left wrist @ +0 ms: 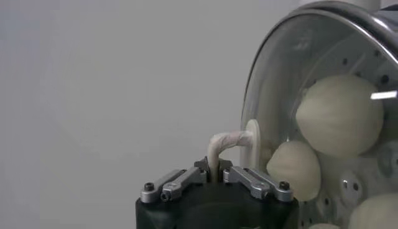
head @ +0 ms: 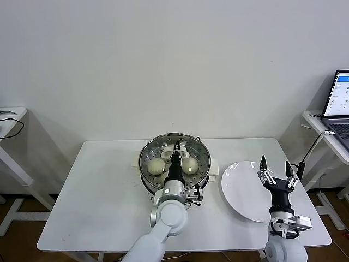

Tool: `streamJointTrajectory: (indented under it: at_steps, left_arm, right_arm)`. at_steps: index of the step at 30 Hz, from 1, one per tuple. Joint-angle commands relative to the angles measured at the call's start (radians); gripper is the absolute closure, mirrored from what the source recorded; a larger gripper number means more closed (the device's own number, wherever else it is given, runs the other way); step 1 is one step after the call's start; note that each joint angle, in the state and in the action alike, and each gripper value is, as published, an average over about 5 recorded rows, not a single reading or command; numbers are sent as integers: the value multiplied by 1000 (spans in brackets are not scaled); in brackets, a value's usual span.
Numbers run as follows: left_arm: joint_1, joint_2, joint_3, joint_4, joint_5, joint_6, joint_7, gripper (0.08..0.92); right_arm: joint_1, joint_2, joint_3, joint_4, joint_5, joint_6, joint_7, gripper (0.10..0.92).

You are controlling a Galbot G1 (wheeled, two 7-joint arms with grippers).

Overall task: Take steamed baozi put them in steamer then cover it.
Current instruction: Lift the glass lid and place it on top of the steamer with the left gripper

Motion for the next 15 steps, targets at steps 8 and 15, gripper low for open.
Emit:
streamJointTrajectory:
  at_steps: [8,15]
  left_arm:
    - [30,16,-2,-51,6,-26,-14,793]
    - [99,85,9,-166,1,-24,-10,610]
  right_arm:
    - [4,-4,-6,-1,-5,0,-2,203]
    - [7,-8,-7,-6,-3,4,-2,203]
